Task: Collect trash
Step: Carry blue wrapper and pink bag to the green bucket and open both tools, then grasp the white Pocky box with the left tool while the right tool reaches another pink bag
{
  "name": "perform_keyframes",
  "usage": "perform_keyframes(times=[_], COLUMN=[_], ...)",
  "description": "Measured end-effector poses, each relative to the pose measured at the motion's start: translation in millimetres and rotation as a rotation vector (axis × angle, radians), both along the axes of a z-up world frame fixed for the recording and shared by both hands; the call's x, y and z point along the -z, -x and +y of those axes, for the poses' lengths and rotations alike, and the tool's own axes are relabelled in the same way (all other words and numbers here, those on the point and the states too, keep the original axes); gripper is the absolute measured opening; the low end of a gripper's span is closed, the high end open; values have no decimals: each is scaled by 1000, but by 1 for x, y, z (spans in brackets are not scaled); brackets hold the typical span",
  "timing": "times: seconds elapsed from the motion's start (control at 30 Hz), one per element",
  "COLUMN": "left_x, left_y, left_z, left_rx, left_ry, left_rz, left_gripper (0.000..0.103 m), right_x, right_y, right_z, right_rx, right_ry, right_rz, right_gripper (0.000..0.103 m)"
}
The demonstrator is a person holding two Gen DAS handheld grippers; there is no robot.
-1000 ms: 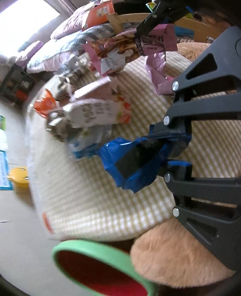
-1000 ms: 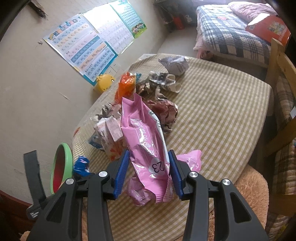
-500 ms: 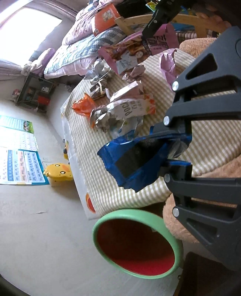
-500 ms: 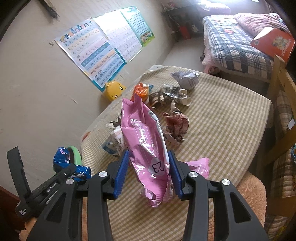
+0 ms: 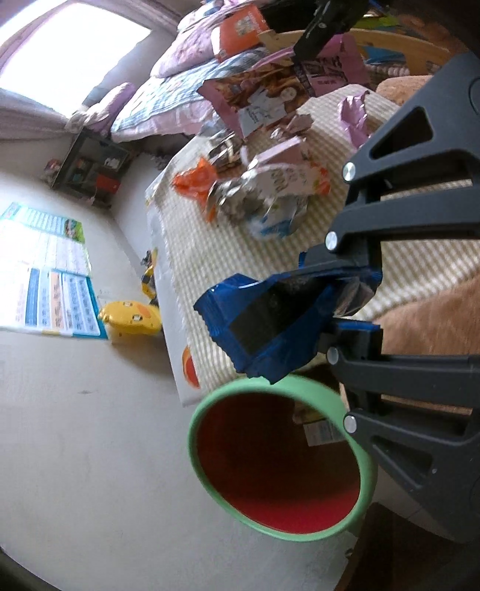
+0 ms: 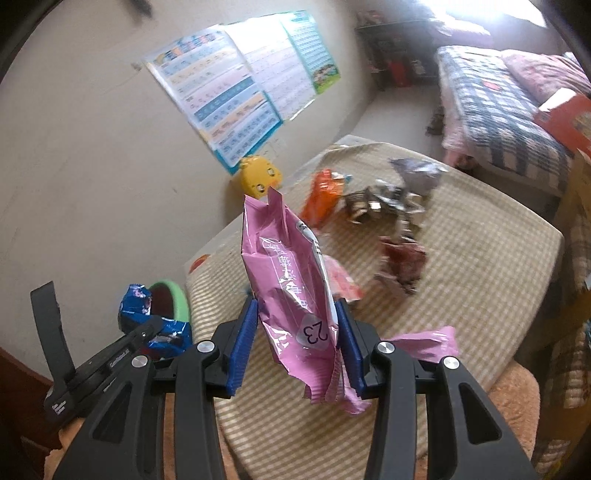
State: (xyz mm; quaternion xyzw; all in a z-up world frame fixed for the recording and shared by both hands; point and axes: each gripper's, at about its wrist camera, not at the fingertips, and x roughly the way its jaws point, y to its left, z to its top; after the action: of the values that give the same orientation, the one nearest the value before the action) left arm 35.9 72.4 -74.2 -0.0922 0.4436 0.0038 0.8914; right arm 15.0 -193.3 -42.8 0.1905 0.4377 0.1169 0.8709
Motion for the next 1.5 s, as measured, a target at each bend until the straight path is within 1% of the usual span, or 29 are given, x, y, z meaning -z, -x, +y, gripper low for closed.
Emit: perform_keyframes(times=[0.13,0.23,0.37,0.5,0.57,0.67,0.8,0.87,0.9,0.93,0.97,1.0,1.03,1.1,1.23,1.37,1.5], left_x=[3,5,20,36,40,46,55,57,58,59,59,59,60,59,59,55,44], left_y=[-3,-3,1,3,3,6,5,3,2,3,2,2,3,4,5,6,6], left_z=[43,73,118,155,166,178,190,193,195,196,198,199,201,204,204,196,180], left_rx=[-80,-141,-242,-317,-338,-362,-380,-385,-390,-396,-407,-417,-428,-441,-448,-432,-407], left_ry=[41,37,37,96,114,117,149,151,145,139,130,126,131,156,152,145,155], left_rz=[14,14,51,96,104,112,127,131,131,130,128,127,121,110,120,114,97], left_gripper=[17,17,17,17,17,17,17,18,20,30,38,60,68,68,69,69,69], right_x=[0,4,14,18,18,20,24,24,25,25,26,26,26,24,16,8,4], right_y=[-10,-18,-28,-38,-46,-56,-66,-67,-69,-70,-71,-71,-71,-71,-69,-64,-58], right_z=[35,67,115,161,185,215,244,253,257,261,263,266,267,269,262,243,218], right_rx=[-74,-141,-241,-325,-363,-404,-434,-442,-446,-449,-450,-453,-459,-466,-456,-424,-390], right_ry=[-19,-31,-45,-49,-55,-61,-68,-70,-70,-68,-68,-70,-75,-71,-67,-58,-55], right_rz=[17,37,76,91,93,100,114,115,115,114,112,110,110,96,82,69,81], right_gripper=[41,41,41,41,41,41,42,42,43,43,45,51,53,57,57,57,58])
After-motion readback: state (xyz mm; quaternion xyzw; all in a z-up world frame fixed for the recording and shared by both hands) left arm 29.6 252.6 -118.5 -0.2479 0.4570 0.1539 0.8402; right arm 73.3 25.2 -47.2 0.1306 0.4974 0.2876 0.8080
